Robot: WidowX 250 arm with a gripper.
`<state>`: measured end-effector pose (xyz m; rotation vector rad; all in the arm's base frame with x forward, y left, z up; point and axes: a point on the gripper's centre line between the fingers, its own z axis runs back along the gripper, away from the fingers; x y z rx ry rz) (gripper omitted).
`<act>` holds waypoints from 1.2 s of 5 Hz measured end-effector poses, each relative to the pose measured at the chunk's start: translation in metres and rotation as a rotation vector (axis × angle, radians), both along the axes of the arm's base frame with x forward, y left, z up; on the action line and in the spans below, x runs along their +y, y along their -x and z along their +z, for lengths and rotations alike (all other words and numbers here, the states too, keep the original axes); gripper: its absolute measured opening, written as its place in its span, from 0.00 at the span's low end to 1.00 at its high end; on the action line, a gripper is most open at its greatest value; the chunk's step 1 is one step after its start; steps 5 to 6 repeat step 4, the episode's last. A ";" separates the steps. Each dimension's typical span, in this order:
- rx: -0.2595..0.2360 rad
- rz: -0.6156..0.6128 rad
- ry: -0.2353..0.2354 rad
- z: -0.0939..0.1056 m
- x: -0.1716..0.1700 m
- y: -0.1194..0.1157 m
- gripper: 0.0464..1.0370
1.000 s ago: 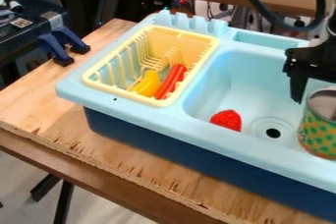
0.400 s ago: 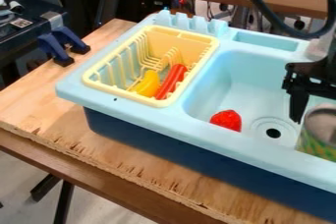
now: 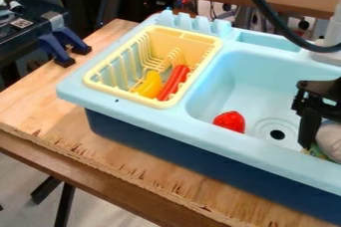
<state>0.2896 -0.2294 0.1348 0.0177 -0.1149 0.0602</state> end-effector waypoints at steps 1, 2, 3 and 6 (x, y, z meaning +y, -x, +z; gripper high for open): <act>-0.031 0.021 0.025 0.017 0.000 0.007 0.96; -0.079 0.074 0.048 0.036 0.010 -0.006 0.96; -0.114 0.139 0.116 0.063 0.024 -0.025 0.96; -0.084 0.156 0.135 0.076 0.031 -0.027 0.96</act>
